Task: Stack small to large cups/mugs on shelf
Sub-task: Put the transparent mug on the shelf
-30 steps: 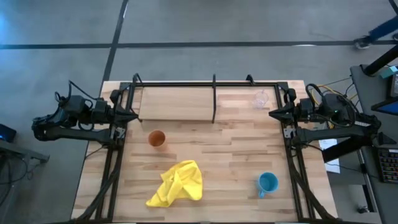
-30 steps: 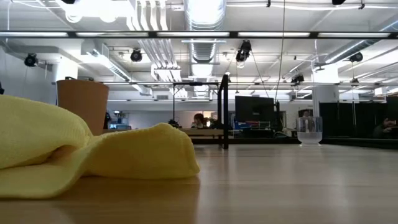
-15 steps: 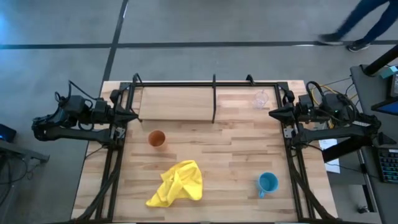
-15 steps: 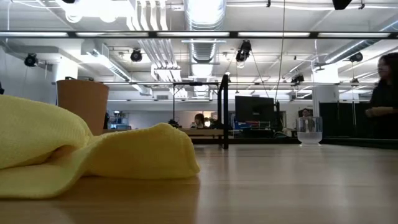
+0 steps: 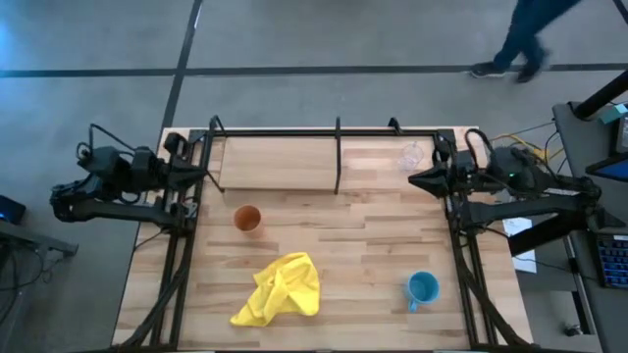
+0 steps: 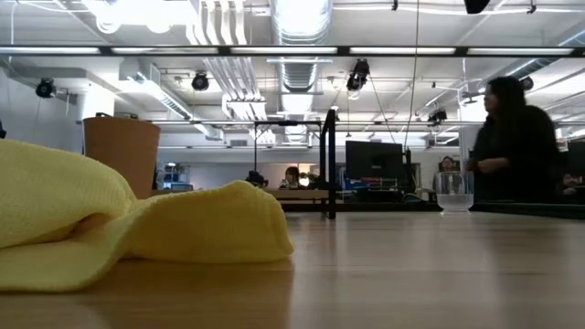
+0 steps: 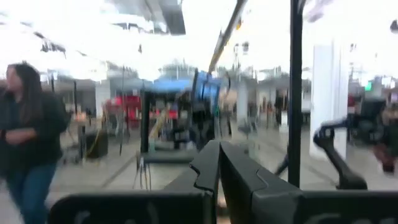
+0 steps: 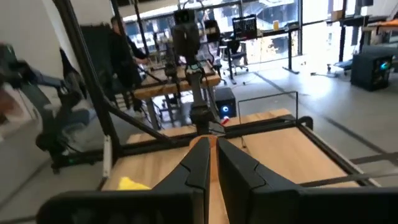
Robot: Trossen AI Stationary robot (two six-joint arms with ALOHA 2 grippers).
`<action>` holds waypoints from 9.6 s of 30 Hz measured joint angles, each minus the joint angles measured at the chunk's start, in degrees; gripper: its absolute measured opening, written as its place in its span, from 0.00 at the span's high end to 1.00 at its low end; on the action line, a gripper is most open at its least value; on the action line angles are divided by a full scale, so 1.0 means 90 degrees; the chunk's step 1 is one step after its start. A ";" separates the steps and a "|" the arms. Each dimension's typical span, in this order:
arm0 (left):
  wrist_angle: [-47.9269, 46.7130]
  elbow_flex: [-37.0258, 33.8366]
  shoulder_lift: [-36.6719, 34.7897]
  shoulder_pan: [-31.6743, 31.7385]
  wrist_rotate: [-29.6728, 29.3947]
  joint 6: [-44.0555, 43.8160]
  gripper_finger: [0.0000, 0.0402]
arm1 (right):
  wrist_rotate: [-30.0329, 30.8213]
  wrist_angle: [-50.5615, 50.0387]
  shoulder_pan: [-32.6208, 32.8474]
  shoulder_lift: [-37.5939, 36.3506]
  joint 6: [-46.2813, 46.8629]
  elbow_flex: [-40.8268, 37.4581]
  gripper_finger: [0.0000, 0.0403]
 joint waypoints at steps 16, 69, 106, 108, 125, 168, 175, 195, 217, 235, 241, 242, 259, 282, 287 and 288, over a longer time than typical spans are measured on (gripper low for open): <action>0.1232 0.0005 -0.0087 0.0000 -0.0027 0.0180 1.00 | 0.0449 -0.0498 0.0000 0.0249 -0.0172 0.1080 0.94; 0.0095 0.1469 0.1225 0.0000 -0.1191 0.0141 0.71 | 0.1686 -0.6304 -0.2370 0.2528 0.1388 0.2664 0.77; -0.3922 0.4464 0.2971 0.0000 -0.1703 0.0049 0.71 | 0.1407 -0.6269 -0.4432 0.6274 0.0058 0.2630 0.77; -0.3921 0.4464 0.2971 0.0000 -0.1703 0.0049 0.71 | 0.1405 -0.6245 -0.4472 0.6413 -0.0021 0.2630 0.77; -0.3912 0.4459 0.3002 0.0000 -0.1703 0.0041 0.71 | 0.1406 -0.5834 -0.4558 0.6778 -0.0356 0.2630 0.77; -0.3917 0.4456 0.3027 0.0000 -0.1703 0.0066 0.71 | 0.1460 -0.5243 -0.4583 0.7038 -0.0183 0.2354 0.77; -0.3916 0.4456 0.3027 0.0000 -0.1703 0.0066 0.71 | 0.1459 -0.5114 -0.4585 0.7038 -0.0135 0.2353 0.86; -0.3926 0.4456 0.3027 0.0000 -0.1703 0.0063 0.71 | 0.1522 -0.5209 -0.4391 0.6833 -0.0112 0.2474 0.98; -0.3943 0.4367 0.3060 -0.0002 -0.1703 0.0064 0.71 | 0.1312 -0.3413 -0.4386 0.4802 0.0082 0.3701 0.98; -0.3941 0.4367 0.3083 0.0000 -0.1703 0.0064 0.71 | -0.0374 -0.0967 -0.3747 0.4905 0.0084 0.3776 0.98; -0.3941 0.4367 0.3083 0.0000 -0.1703 0.0063 0.71 | -0.0443 -0.0942 -0.3461 0.5445 0.0075 0.4108 0.98; -0.3941 0.4367 0.3083 0.0000 -0.1703 0.0063 0.71 | -0.0500 -0.0937 -0.3412 0.5549 0.0064 0.4190 0.98; -0.3946 0.4367 0.3070 0.0000 -0.1703 0.0063 0.71 | -0.1550 -0.1955 -0.2938 0.7117 -0.0719 0.5834 0.98; -0.3970 0.4364 0.3083 -0.0002 -0.1703 0.0058 0.71 | -0.0920 -0.5490 -0.2760 0.9553 -0.2470 0.8849 0.98; -0.3968 0.4359 0.3117 -0.0002 -0.1703 0.0051 0.71 | -0.0892 -0.5573 -0.2733 0.9953 -0.2471 0.9157 0.98; -0.3972 0.4355 0.3129 -0.0002 -0.1702 0.0049 0.71 | -0.0888 -0.5571 -0.2730 1.0006 -0.2471 0.9191 0.98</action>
